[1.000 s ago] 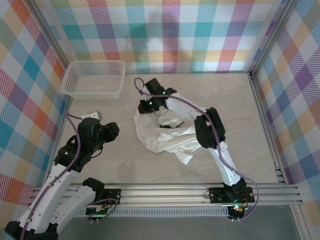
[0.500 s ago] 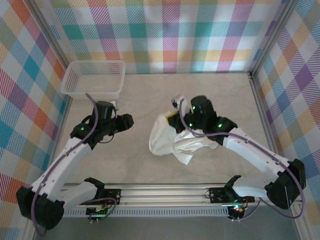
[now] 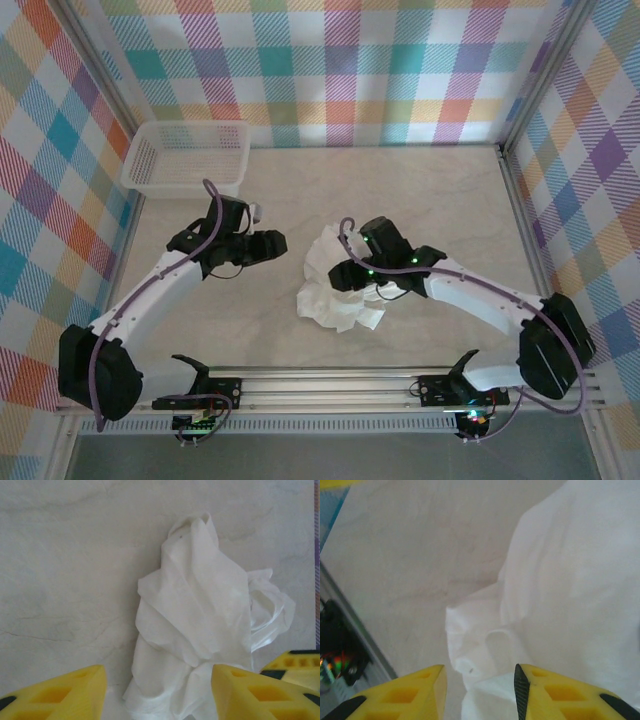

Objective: Fold the inside-out t-shirt

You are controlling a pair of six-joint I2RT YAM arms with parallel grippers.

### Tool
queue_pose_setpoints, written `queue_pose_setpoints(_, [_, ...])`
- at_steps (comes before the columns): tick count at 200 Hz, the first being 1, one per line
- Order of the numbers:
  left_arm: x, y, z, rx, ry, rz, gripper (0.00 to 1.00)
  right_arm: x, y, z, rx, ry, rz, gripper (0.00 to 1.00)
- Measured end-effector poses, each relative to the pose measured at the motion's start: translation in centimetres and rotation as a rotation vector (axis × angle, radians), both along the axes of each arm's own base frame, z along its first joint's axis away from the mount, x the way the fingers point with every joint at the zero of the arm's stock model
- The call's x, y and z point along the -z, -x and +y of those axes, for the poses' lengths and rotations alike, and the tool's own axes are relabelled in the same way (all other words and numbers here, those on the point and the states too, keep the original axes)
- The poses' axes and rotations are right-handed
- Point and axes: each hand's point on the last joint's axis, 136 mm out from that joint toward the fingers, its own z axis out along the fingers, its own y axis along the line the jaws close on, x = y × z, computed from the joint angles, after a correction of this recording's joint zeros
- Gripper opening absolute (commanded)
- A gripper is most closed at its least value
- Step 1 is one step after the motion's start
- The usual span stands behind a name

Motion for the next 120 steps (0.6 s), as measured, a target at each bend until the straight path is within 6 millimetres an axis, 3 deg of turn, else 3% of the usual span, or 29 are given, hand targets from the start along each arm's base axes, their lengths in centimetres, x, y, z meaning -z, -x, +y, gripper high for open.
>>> queue_pose_setpoints(27, [2.3, 0.6, -1.8, 0.062, 0.001, 0.083, 0.59, -1.3, 0.0, -2.4, 0.090, 0.005, -0.088, 0.39])
queue_pose_setpoints(66, [6.5, -0.4, -6.0, 0.174, -0.046, 0.187, 0.57, 0.3, 1.5, -5.1, 0.143, 0.093, -0.045, 0.39])
queue_pose_setpoints(89, [9.6, -1.1, -7.1, 0.185, -0.068, 0.233, 0.40, 1.6, 3.2, -5.2, 0.109, 0.155, 0.000, 0.40])
queue_pose_setpoints(120, [13.3, -1.7, -7.6, 0.176, -0.082, 0.295, 0.02, 1.5, 4.0, -4.5, 0.031, 0.171, -0.039, 0.51])
